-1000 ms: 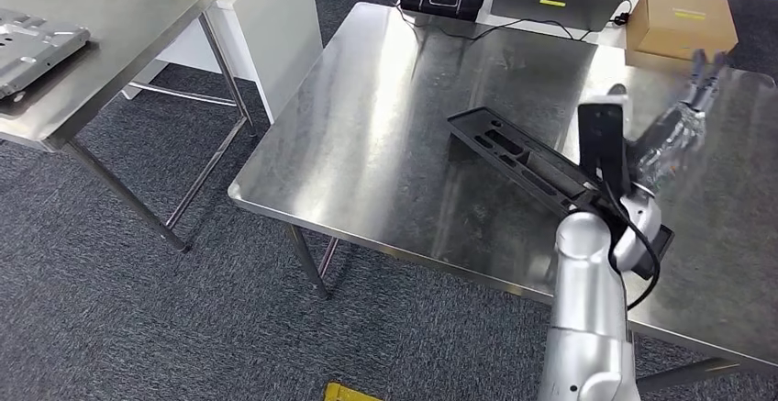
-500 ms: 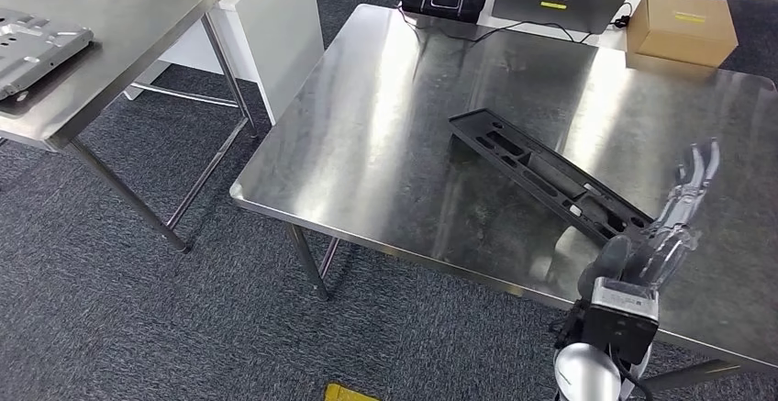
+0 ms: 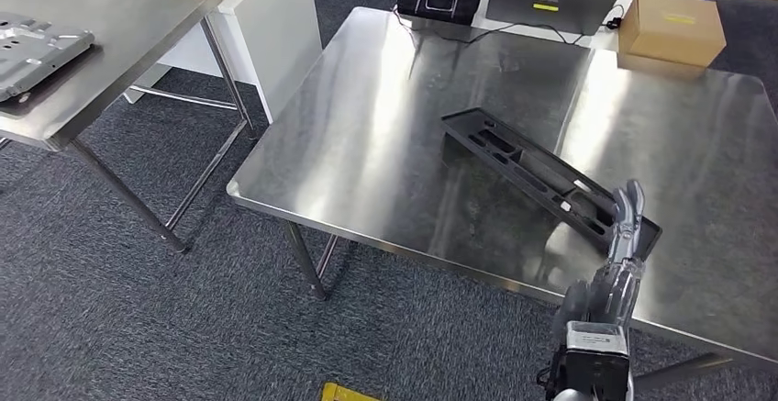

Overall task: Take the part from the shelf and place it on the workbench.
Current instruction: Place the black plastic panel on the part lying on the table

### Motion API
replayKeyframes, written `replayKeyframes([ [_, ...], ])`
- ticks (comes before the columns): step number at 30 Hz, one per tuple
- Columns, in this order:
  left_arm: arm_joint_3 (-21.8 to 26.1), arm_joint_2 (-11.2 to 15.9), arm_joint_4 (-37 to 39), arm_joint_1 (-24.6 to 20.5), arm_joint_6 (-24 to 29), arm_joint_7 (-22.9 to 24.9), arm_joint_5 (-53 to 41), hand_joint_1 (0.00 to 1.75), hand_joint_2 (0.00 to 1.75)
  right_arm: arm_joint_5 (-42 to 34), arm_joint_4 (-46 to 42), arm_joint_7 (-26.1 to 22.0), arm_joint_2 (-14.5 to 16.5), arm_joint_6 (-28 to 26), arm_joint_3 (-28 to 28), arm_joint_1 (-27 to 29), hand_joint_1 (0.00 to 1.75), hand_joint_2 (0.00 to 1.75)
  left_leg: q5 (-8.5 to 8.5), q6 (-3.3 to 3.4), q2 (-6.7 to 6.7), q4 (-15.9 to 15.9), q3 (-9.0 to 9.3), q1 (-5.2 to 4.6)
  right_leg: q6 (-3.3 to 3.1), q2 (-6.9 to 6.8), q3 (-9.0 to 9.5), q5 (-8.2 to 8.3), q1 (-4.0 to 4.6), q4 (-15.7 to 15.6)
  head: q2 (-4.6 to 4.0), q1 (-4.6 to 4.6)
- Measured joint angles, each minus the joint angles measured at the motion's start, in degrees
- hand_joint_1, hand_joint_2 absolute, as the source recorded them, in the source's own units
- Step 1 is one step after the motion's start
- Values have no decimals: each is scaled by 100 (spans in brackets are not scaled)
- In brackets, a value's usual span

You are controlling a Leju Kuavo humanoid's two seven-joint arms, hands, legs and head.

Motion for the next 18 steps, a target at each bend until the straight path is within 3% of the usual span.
replayKeyframes([
  [2, -1, -25, 8, 5, 45, 2, -52, 0, 0, -22, 42, 4, 65, 32, -87, 23, 0, 0, -69, -60, -3, 86, -59, 23, -78, -6, -39, 9, -37, -22, 0, -5],
  [3, -1, -33, 11, 9, 56, 3, -63, 0, 0, -26, 60, 2, 91, 39, -121, 34, 0, 0, -203, -96, 4, 231, -125, 40, -122, -13, -65, 35, -54, -30, 0, -10],
  [6, -3, -45, 19, 12, 90, 3, -66, 0, 0, -28, 111, -3, 139, 72, -190, 56, 0, 0, -868, -189, 23, 1204, -517, 83, -238, -45, -179, 118, -42, -32, 0, -27],
  [7, -3, -49, 20, 12, 103, 4, -65, 0, 0, -28, 137, -3, 149, 94, -211, 62, 0, 0, -1004, -209, 23, 1507, -623, 95, -251, -55, -225, 149, -33, -30, 0, -27],
  [8, -3, -55, 21, 14, 116, 5, -65, 0, 0, -28, 169, -3, 160, 116, -229, 64, 0, 0, -1032, -220, 24, 1648, -646, 105, -252, -62, -271, 181, -27, -27, 0, -27],
  [10, -3, -71, 23, 14, 138, 3, -64, 0, 0, -28, 259, -2, 193, 151, -271, 49, 0, 0, -783, -226, 27, 1309, -369, 128, -223, -66, -350, 251, -28, -24, 0, -27],
  [12, -4, -88, 26, 3, 158, -4, -66, 0, 0, -30, 352, -3, 234, 164, -322, 19, 0, 0, -479, -225, 22, 474, 163, 143, -165, -65, -398, 318, -23, -15, 0, -29],
  [13, -4, -100, 28, -2, 168, -9, -68, 0, 0, -32, 389, -7, 253, 166, -346, 5, 0, 0, -395, -210, 7, 182, 334, 137, -126, -65, -409, 351, -17, -14, 0, -22],
  [15, -5, -121, 31, -9, 182, -14, -75, 0, 0, -42, 454, -16, 280, 171, -382, -22, 0, 0, -367, -164, -26, -12, 408, 98, -40, -65, -422, 426, -2, -23, 0, -16],
  [17, -5, -130, 32, -8, 159, -15, -78, 0, 0, -63, 528, -21, 288, 179, -428, -45, 0, 0, -283, -66, -21, -23, 300, 74, 49, -62, -457, 474, -4, -28, 0, -7],
  [18, -6, -132, 33, -9, 134, -14, -78, 0, 0, -76, 568, -21, 291, 183, -461, -53, 0, 0, -221, 0, -7, -32, 233, 69, 50, -60, -518, 392, -7, 47, 0, 4],
])
